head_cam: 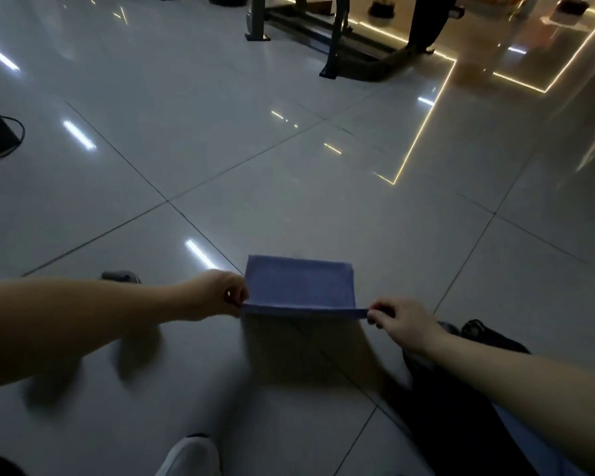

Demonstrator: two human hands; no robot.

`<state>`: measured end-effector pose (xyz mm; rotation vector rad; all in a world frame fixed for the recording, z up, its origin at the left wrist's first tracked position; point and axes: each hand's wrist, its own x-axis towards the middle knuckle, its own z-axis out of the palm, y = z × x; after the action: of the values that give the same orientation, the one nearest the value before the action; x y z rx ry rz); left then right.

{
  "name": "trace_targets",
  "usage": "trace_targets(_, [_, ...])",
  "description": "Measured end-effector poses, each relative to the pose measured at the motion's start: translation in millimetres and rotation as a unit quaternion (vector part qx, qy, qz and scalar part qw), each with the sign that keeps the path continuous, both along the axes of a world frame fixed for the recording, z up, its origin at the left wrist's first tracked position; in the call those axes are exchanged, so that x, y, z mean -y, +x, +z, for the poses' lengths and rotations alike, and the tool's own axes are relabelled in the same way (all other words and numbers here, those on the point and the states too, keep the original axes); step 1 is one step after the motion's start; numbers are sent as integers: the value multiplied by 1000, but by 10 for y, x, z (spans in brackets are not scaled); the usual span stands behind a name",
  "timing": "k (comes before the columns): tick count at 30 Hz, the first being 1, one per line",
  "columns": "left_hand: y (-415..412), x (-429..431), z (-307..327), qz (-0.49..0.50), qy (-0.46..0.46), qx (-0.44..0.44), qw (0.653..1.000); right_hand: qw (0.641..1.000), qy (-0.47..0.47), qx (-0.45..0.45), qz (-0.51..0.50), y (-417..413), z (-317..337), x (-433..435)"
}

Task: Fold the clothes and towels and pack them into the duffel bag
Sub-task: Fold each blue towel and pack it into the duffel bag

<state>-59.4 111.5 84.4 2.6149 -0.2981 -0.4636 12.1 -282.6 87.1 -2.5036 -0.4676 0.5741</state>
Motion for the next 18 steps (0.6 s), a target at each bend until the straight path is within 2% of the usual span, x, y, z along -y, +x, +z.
trace_targets(6, [-589, 180, -510, -67, 45, -180, 980, 993, -43, -93, 55, -406, -378, 57])
trace_targets(9, [-651, 199, -608, -52, 23, -212, 976, 994, -57, -76, 57, -438, -480, 47])
trace_targets(12, [-507, 150, -614, 33, -36, -205, 977, 996, -61, -54, 34, -284, -566, 21])
trace_targets(18, [148, 74, -649, 147, -58, -101, 982, 999, -25, -23, 5, 325, -715, -264])
